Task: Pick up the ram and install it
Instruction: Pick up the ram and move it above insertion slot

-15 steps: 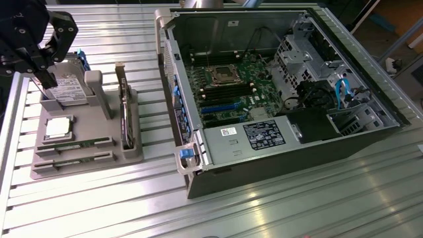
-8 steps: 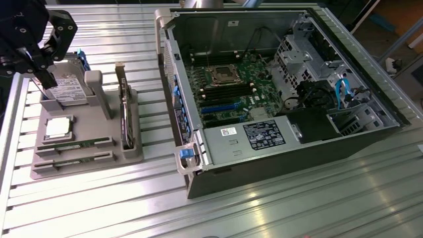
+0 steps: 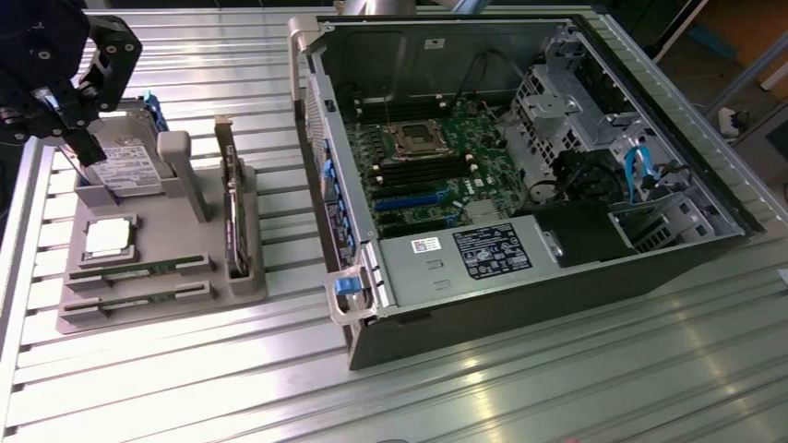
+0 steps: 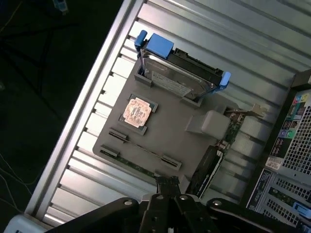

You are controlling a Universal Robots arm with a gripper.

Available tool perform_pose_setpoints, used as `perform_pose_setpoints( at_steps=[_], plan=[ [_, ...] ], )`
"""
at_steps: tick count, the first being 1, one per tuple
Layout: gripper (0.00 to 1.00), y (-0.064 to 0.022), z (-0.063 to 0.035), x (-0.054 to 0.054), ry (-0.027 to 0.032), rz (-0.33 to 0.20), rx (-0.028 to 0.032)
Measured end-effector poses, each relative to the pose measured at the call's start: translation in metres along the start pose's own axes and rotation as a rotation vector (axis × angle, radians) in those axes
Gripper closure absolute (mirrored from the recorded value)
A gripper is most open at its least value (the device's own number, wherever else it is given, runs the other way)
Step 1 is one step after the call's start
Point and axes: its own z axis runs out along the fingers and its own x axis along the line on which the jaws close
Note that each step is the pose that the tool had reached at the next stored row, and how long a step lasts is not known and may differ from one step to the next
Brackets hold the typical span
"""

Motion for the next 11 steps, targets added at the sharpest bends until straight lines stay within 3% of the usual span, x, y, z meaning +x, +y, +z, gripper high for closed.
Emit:
perform_pose_setpoints(
  at_steps=[11],
  plan=[
    [0.89, 0.0000, 0.0000, 0.0000, 0.0046, -0.112, -0.0028]
  ],
)
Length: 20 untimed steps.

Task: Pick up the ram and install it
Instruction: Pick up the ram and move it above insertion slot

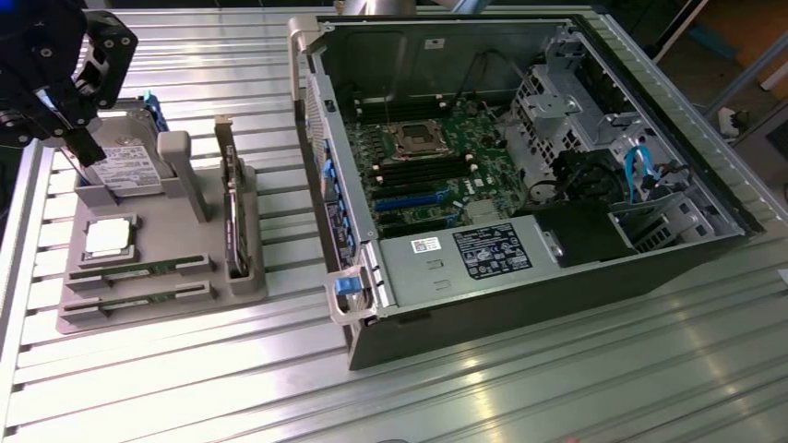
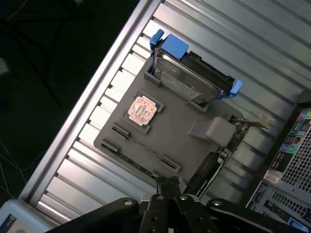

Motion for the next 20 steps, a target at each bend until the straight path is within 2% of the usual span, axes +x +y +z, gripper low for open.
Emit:
perform_pose_setpoints(
  at_steps=[20],
  plan=[
    [0.89, 0.0000, 0.0000, 0.0000, 0.0092, -0.226, -0.0056]
  ],
)
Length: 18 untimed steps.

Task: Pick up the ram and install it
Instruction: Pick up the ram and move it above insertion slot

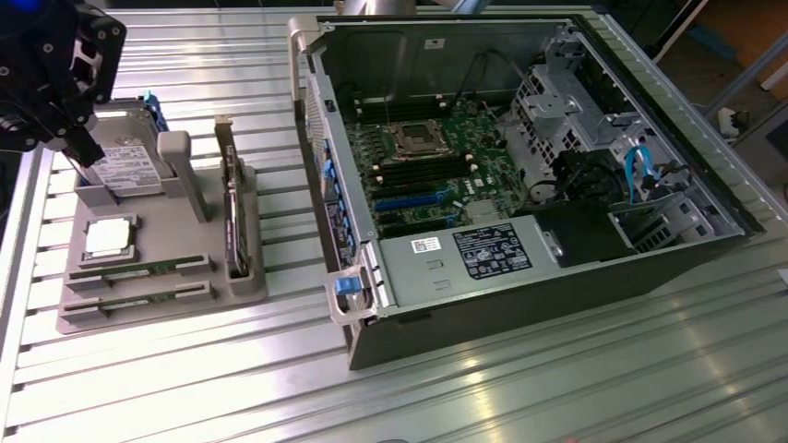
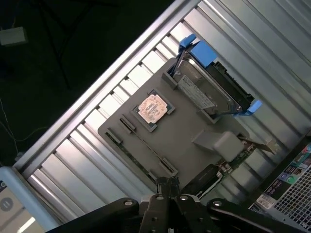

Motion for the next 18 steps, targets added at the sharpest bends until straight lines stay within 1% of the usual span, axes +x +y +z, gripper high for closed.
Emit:
perform_pose_setpoints(
  at_steps=[12, 15, 18],
  plan=[
    [0.89, 0.0000, 0.0000, 0.0000, 0.0044, -0.108, -0.0027],
    [0.89, 0.0000, 0.0000, 0.0000, 0.0060, -0.148, -0.0036],
    [0.89, 0.0000, 0.0000, 0.0000, 0.0071, -0.174, -0.0043]
  ],
)
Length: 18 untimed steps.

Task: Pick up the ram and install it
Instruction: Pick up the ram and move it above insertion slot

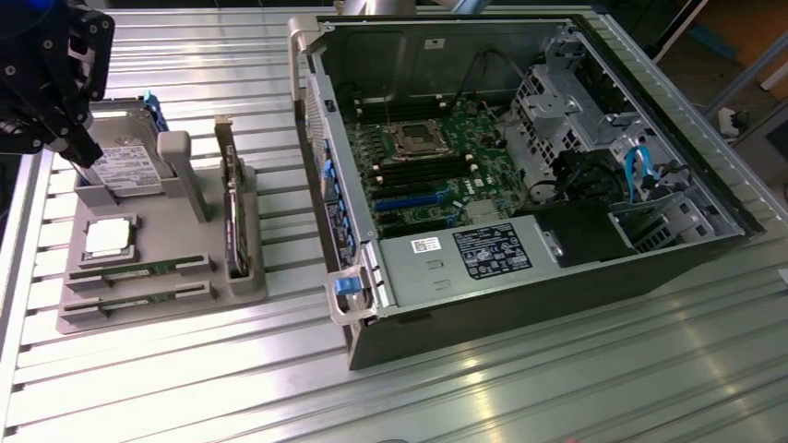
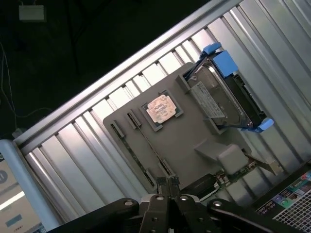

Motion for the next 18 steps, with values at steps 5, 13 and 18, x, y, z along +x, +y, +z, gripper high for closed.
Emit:
perform_pose_setpoints(
  at_steps=[5, 13, 18],
  plan=[
    [0.89, 0.0000, 0.0000, 0.0000, 0.0018, -0.044, -0.0011],
    [0.89, 0.0000, 0.0000, 0.0000, 0.0048, -0.119, -0.0029],
    [0.89, 0.0000, 0.0000, 0.0000, 0.0137, -0.336, -0.0084]
  ],
)
